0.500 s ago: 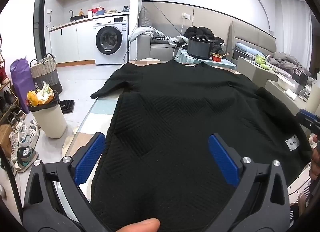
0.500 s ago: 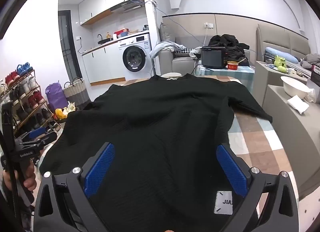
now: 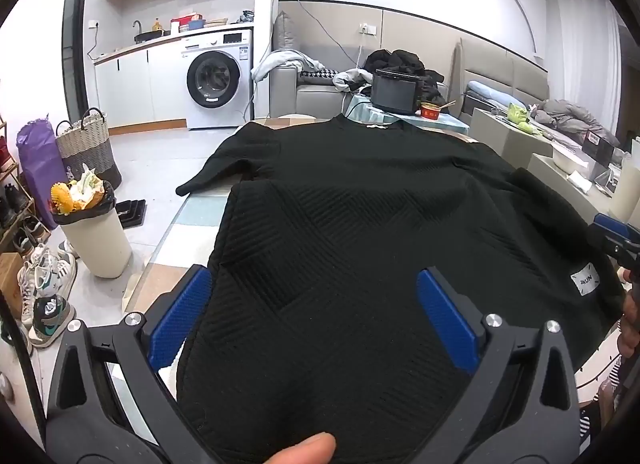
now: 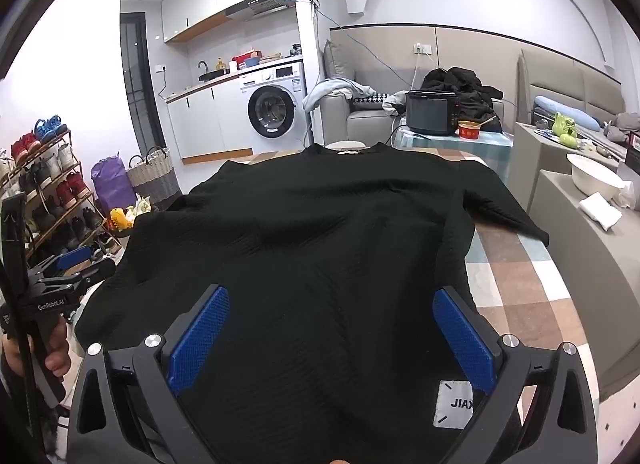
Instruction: Fold small clothes
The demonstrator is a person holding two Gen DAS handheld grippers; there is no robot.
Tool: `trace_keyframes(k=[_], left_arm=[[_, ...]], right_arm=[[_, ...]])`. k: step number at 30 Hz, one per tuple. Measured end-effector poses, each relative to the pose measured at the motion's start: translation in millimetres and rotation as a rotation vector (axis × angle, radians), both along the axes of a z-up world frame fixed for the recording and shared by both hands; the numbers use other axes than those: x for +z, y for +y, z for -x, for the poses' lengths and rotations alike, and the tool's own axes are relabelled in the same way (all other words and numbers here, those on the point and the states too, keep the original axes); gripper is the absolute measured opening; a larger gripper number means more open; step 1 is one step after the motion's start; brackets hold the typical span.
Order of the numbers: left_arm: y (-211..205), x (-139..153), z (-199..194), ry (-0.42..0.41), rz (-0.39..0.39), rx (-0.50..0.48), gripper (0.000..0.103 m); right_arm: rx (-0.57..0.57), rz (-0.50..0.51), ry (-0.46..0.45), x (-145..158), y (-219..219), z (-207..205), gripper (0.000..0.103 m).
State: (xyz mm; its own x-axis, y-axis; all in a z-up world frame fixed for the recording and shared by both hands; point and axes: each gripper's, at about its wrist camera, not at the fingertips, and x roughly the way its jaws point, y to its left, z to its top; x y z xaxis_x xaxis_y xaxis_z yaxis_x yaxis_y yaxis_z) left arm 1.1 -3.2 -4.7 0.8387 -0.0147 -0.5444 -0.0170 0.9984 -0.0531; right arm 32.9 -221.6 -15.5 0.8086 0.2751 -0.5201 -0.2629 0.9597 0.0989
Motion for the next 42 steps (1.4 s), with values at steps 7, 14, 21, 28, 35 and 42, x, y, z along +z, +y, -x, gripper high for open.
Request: trace_keyframes(k=[7,14,21,28,35,42], left_arm=[[-0.6,-1.2,-1.0,0.0,-0.001,0.001,0.102],[-0.2,-0.4,-1.3,0.0,-0.001,0.003,0.102],[-0.1,-0.1,-1.3,-0.001,-0.002,0.004,0.102],[-0.4,0.4,-0.8,-0.002,-0.001,0.003,0.102],[-0.9,0.2,-0.6,-0.001,-0.002,0.003,0.102],[0.2,0.5,-0.8,-0.003,-0.001,0.003,0.102]], right_arm=[[0.001,0.001,0.002,0.0,0.3,-1.0,0.103],[-0.001,0.004,0.003,0.3,1.1,-1.8,0.103],[-0.003,0.005,0.001,0.5,3.2,-0.7,0.103],[-0.002,0.003,0.0,0.8,2.6,0.0,0.103],[-0.003,0.004,0.001,0.8,2.6,-0.1,0.103],[-0.005,0.003,-0.001,1.8,2.0,0.1,0.103]])
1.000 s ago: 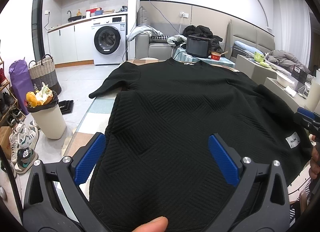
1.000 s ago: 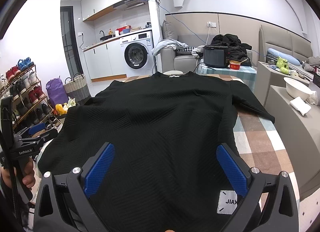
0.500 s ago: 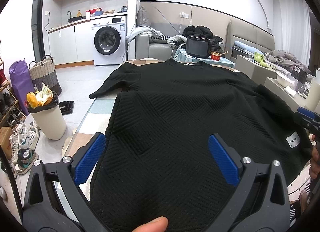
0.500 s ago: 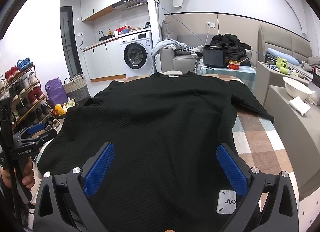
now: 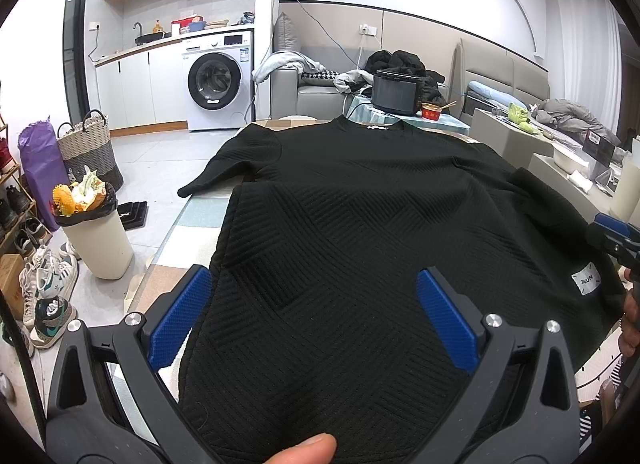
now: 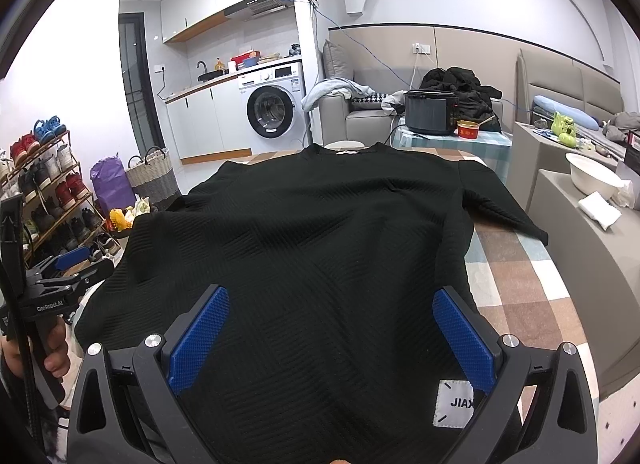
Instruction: Fold small clothes
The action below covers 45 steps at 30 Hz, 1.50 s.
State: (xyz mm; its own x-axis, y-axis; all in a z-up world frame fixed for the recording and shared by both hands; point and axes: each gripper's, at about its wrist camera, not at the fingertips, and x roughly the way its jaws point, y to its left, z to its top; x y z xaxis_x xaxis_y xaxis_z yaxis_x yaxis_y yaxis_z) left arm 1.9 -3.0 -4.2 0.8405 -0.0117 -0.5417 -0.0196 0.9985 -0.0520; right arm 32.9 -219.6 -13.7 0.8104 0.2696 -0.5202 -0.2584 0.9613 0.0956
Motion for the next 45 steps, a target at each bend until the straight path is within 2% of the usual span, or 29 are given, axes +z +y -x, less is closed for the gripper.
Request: trace_keyframes(k=[38,45], left_arm=[[-0.8,-3.1,-6.4,0.015,-0.002,-0.012,0.102],[3.7,-3.0,-10.4,0.012,0.006,-0.019,0.102]], right_arm=[[0.002,-0.015,0.006,-0.8,1.2,-3.3,0.103],[-0.036,-0.027,0.003,-0.2,-1.9,-9.4,0.103]])
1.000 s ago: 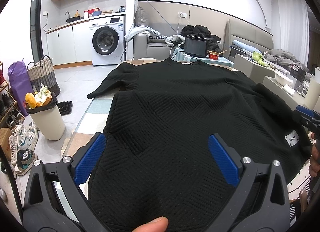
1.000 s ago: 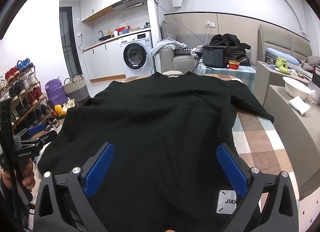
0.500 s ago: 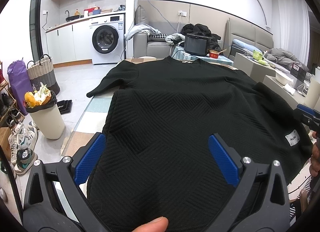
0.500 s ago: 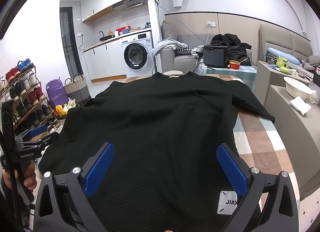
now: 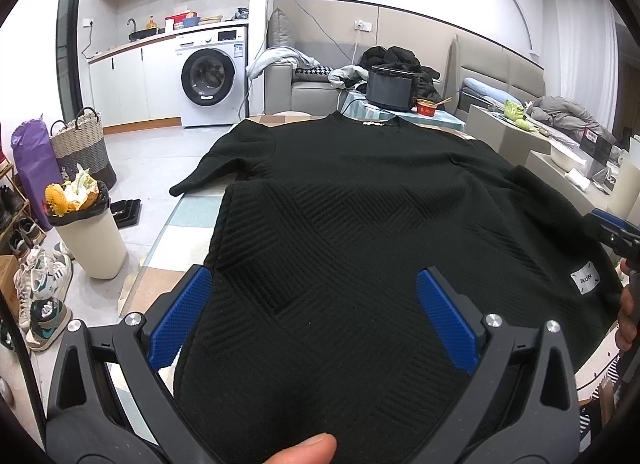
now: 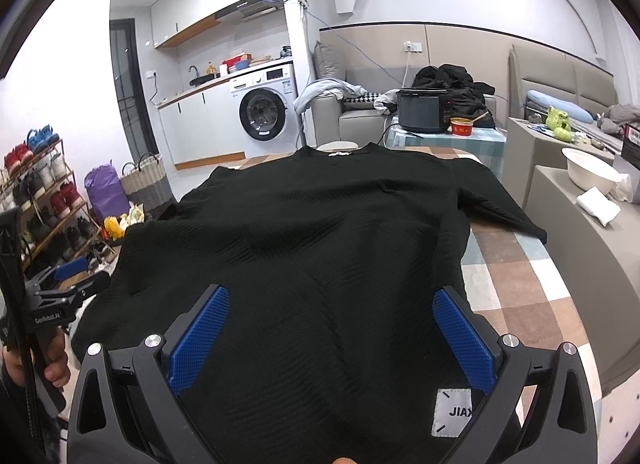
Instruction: Fold small clothes
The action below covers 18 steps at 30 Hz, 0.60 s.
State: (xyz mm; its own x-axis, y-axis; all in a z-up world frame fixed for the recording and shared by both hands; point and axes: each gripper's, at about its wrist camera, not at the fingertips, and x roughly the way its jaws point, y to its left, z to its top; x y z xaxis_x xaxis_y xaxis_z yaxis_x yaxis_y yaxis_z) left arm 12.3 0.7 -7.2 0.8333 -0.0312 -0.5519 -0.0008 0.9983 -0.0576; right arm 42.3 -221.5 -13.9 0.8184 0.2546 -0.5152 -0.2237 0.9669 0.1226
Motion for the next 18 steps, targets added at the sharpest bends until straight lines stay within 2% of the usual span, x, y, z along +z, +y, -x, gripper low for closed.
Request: trace_keyframes(k=[3,8,12,18], left_arm=[[3.7,2.0,-5.3,0.002,0.005,0.006,0.102],[10.6,2.8,-16.3,0.007,0.018,0.022,0.102],[20.3,6.5,-31.8,0.007,0.025,0.029,0.102],[31.1,15.7,-58.7,-0.004,0.042,0.042,0.102]], right_arm=[[-0.02,-0.003,-0.021,1.8,-2.2,-1.4,0.103],[-0.03,0.02,0.038,3.0,-3.4,-13.1,0.103],[-0.015,-0.041,0.072,5.4,-12.6,-23.4,0.103],[-0.052,-0.086,0.123,13.4,-26.3,-46.7,0.103]])
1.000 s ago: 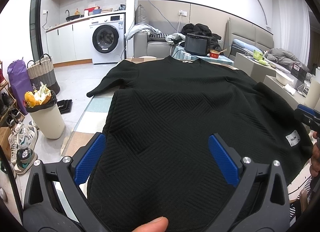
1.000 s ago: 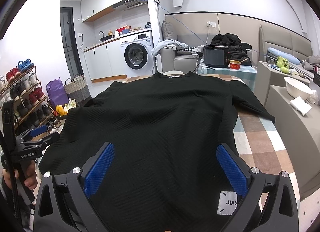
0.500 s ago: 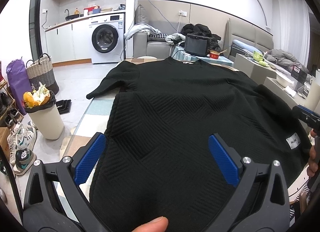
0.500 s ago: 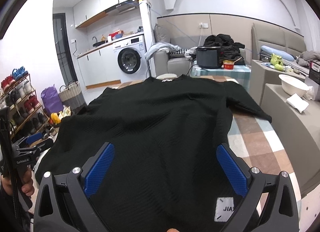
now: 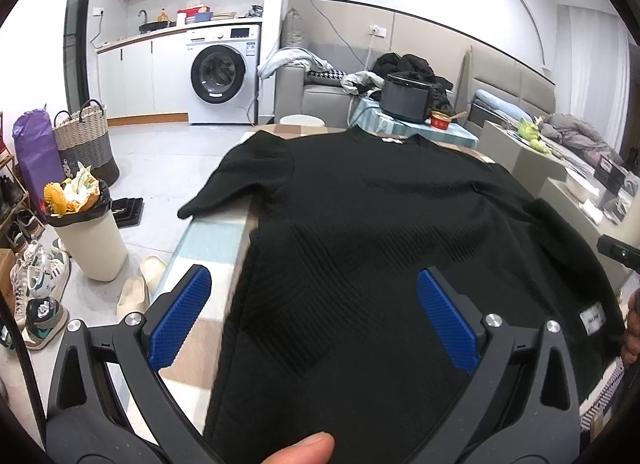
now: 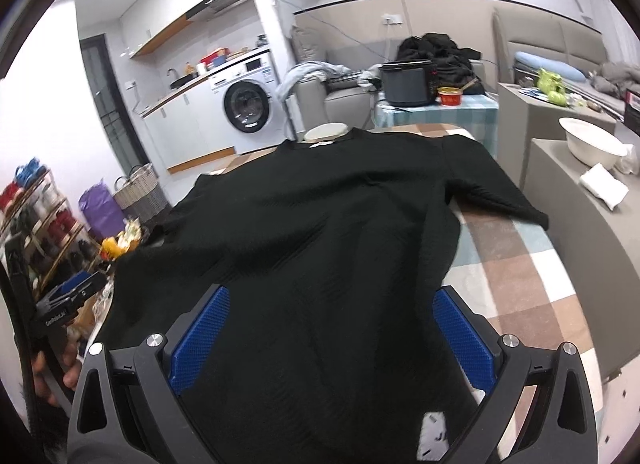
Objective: Fold small clothes
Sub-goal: 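Grasp the side edge of the black sweater with the right tool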
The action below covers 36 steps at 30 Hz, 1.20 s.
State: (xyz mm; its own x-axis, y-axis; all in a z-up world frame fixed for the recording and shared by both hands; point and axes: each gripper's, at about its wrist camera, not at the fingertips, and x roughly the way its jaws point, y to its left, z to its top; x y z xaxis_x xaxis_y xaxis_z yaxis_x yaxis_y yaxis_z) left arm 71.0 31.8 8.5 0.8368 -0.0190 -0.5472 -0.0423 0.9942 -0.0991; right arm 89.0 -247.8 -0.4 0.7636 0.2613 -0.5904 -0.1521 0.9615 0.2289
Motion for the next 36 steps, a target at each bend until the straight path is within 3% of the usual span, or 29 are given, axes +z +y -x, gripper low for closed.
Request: trace_keyframes(k=[2,6,9,11,16,19,25,31,36], left_arm=[[2.4,3.2,-11.6,0.005,-0.008,0.002,0.102],[9.6,5.8,-42.6,0.032,0.001,0.006,0.102],[17.1,8.1,-69.0,0.051,0.018,0.014,0.102],[20.7,10.1,-84.2,0.055,0.016,0.019,0.102],[28.0,10.1,-117.5,0.065,0.003,0.037,0.102],[33.1,6.7,-135.2,0.086,0.021,0.026,0.093],[31.5,-2.3,-162.6,0.114,-0.02,-0.004,0.069],[33.9,-7.4,-183.6,0.13,-0.018,0.0,0.068],[34.4,-9.2,-193.9,0.127,-0.014,0.001,0.068]], right_arm=[[-0.02,-0.019,0.013,3.1,-7.4,-8.5,0.103],[-0.177,-0.049,0.067,2.6,-35.3,-31.9,0.103],[-0.281,-0.156,0.126,-2.1,-68.5,-52.7,0.102],[-0.329,-0.241,0.151,-4.8,-90.4,-64.4,0.094],[-0.396,-0.434,0.218,-17.8,-136.0,-98.3,0.086],[-0.429,-0.522,0.237,-26.5,-158.0,-117.5,0.085],[-0.488,-0.566,0.298,-48.0,-183.9,-152.1,0.084],[-0.524,-0.594,0.333,-63.9,-197.7,-175.9,0.083],[-0.563,-0.532,0.341,-62.1,-202.6,-200.9,0.08]])
